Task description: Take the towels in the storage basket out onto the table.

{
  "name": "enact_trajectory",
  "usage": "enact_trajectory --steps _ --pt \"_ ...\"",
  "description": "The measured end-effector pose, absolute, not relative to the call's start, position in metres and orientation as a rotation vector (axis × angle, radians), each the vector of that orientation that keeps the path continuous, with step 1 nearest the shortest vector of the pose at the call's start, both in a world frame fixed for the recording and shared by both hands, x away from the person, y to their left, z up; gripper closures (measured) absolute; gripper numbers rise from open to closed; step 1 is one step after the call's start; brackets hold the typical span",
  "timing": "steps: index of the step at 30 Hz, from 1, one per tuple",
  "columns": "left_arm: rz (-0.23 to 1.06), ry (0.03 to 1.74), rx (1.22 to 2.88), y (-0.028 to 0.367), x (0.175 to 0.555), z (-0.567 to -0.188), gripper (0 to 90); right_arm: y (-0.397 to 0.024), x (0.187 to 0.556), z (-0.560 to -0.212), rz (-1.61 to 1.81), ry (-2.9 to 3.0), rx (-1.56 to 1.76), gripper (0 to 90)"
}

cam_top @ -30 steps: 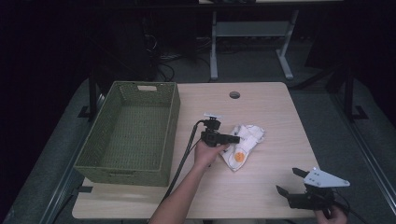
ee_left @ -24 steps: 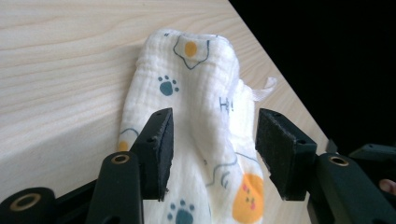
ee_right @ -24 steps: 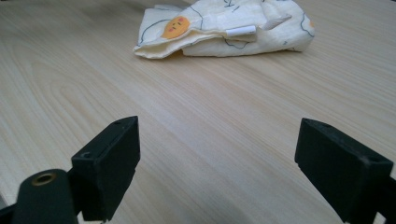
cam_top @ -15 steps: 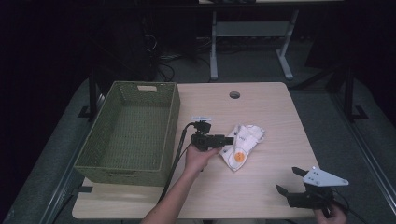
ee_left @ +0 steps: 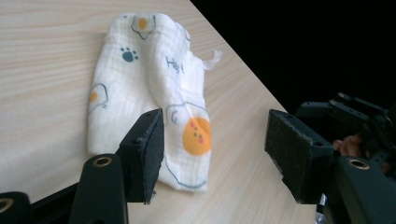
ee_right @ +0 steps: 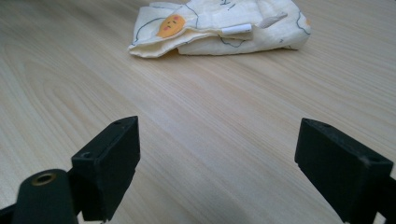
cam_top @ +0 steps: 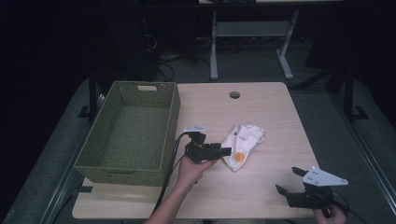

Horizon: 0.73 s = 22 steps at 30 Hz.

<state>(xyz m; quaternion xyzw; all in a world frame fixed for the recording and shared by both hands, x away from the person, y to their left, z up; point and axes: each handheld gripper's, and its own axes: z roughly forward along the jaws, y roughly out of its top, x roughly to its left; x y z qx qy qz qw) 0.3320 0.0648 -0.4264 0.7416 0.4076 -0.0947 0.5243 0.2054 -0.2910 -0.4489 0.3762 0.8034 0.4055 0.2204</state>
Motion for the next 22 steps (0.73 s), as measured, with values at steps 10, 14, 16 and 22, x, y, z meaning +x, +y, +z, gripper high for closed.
enact_trajectory --steps 10,14,16,22 --pt "-0.253 0.927 1.789 0.08 0.3 -0.434 32.9 -0.287 0.203 -0.45 1.109 2.246 1.035 13.9" --pt "-0.264 0.893 1.809 0.09 0.288 -0.436 29.7 -0.287 0.203 -0.451 1.101 2.246 1.04 13.9" --pt "-0.268 0.889 1.805 0.096 0.282 -0.439 27.8 -0.288 0.203 -0.451 1.1 2.244 1.037 13.9" --pt "-0.257 0.837 1.82 0.103 0.266 -0.442 27.0 -0.286 0.204 -0.452 1.098 2.251 1.04 13.9"
